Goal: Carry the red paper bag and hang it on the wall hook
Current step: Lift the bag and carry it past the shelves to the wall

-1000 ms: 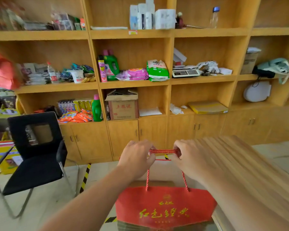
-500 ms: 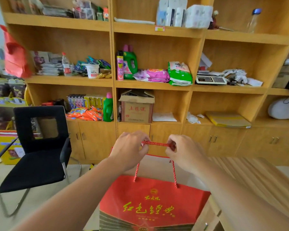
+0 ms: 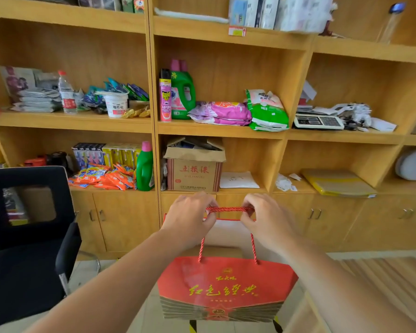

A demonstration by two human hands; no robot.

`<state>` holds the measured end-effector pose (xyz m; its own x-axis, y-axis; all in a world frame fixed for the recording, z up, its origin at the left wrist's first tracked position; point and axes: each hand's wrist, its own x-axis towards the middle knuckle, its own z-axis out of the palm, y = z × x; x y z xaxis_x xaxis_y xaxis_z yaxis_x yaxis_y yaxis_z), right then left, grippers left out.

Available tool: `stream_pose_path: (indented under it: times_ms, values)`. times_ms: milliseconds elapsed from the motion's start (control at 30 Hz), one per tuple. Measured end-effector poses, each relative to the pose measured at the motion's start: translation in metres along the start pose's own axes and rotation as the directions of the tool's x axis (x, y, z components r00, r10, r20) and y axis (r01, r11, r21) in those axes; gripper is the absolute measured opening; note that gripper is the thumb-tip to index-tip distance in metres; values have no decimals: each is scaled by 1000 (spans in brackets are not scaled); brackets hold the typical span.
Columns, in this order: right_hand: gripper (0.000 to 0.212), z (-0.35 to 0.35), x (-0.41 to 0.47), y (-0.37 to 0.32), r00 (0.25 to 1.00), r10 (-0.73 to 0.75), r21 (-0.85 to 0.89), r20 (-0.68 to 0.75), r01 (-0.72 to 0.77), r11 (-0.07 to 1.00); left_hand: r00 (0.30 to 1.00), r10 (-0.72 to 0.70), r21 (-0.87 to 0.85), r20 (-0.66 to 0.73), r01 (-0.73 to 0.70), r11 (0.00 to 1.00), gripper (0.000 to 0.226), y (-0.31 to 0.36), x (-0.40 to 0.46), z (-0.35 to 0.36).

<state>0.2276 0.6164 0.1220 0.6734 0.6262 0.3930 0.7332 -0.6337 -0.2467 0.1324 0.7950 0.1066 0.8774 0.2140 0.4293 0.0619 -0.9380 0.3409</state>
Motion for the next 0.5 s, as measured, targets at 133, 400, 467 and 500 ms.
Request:
stream_pose_path:
  times_ms: [133, 400, 467, 500]
  values:
    - [6, 46, 67, 28, 1000, -5, 2, 20, 5, 1000, 998, -41, -6, 38, 41, 999, 18, -41, 63, 33]
    - [14, 118, 199, 86, 995, 61, 33, 73, -64, 997, 986, -74, 9, 146, 74, 997, 20, -103, 197, 84]
    - [15, 123, 228, 95, 993, 78, 37, 83, -81, 996, 987, -57, 20, 153, 55, 998, 21, -115, 229, 92]
    - [13, 126, 243, 100, 992, 88, 37, 91, -92, 995, 987, -43, 20, 153, 41, 999, 21, -121, 244, 96]
